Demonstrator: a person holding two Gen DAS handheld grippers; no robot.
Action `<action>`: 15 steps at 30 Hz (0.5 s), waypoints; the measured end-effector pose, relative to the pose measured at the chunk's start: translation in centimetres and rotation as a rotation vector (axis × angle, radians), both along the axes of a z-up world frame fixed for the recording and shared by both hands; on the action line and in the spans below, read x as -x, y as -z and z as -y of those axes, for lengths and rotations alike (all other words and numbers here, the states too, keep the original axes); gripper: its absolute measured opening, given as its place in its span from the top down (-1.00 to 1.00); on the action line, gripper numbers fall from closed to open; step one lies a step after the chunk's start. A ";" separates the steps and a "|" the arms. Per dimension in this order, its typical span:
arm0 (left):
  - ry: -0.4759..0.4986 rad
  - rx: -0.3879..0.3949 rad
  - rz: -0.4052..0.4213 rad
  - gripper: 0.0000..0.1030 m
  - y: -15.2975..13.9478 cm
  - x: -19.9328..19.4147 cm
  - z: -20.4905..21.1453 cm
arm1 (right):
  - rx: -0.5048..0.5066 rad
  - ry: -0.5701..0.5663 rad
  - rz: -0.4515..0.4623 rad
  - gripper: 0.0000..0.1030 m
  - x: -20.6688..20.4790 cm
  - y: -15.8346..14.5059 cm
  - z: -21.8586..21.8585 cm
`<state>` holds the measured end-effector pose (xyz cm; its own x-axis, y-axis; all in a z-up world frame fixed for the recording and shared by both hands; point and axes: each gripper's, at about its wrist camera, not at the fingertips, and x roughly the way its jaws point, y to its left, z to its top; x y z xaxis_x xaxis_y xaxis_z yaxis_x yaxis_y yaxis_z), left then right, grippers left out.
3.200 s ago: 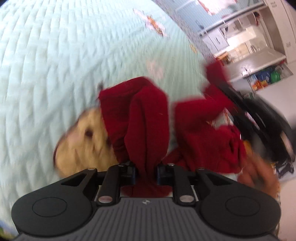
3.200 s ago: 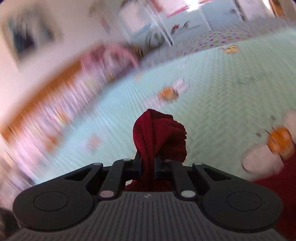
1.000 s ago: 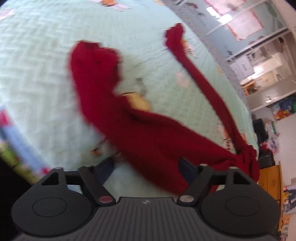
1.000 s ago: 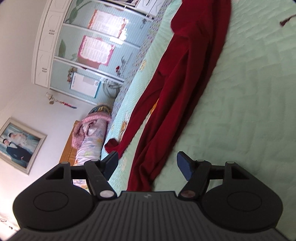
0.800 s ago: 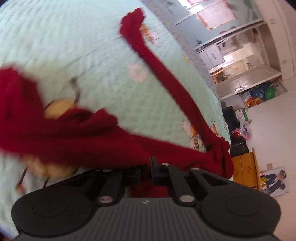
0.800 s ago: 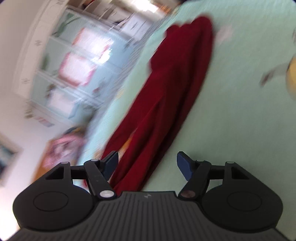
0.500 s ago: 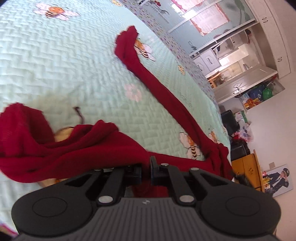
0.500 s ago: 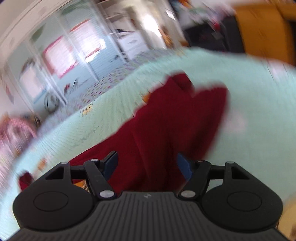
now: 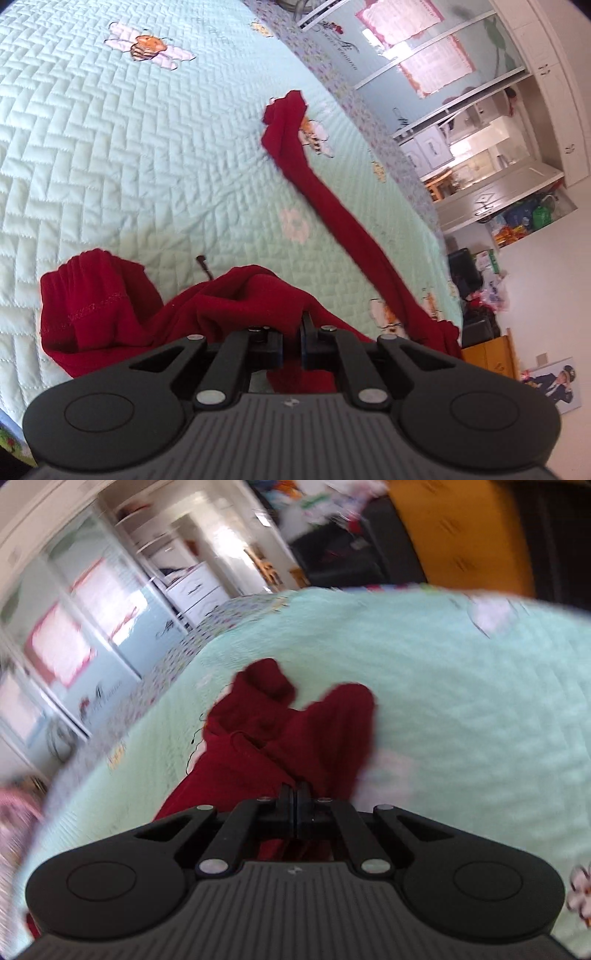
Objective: Fold clothes
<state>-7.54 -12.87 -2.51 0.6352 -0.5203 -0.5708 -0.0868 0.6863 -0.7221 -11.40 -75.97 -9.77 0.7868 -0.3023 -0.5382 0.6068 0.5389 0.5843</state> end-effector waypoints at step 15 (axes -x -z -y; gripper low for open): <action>0.084 0.100 0.122 0.88 -5.4 1.5 -1.2 | -0.213 -0.024 0.069 0.31 5.0 1.6 -0.8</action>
